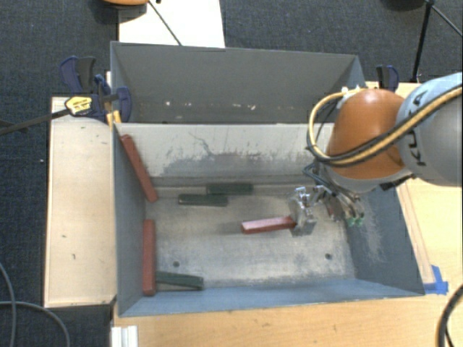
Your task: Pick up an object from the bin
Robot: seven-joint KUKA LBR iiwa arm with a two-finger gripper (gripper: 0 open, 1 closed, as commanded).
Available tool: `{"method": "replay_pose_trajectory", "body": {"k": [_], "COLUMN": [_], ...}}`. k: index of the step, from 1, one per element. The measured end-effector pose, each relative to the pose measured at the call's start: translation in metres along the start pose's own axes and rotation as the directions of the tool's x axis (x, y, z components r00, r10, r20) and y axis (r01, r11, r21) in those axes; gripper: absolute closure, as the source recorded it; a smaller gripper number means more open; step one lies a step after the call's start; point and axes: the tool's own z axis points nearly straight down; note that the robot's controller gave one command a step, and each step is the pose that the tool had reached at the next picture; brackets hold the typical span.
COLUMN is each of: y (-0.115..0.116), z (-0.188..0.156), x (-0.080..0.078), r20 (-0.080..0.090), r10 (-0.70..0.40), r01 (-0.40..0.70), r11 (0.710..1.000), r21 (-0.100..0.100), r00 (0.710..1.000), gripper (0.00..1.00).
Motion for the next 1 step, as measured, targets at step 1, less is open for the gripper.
{"method": "replay_pose_trajectory", "body": {"k": [1], "y": [0.0048], "z": [-0.0946], "x": [0.0019], "r20": [0.006], "r10": [0.056], "r01": [-0.056], "r11": [0.998], "r21": [0.001], "r00": [0.998], "gripper": [1.0]}}
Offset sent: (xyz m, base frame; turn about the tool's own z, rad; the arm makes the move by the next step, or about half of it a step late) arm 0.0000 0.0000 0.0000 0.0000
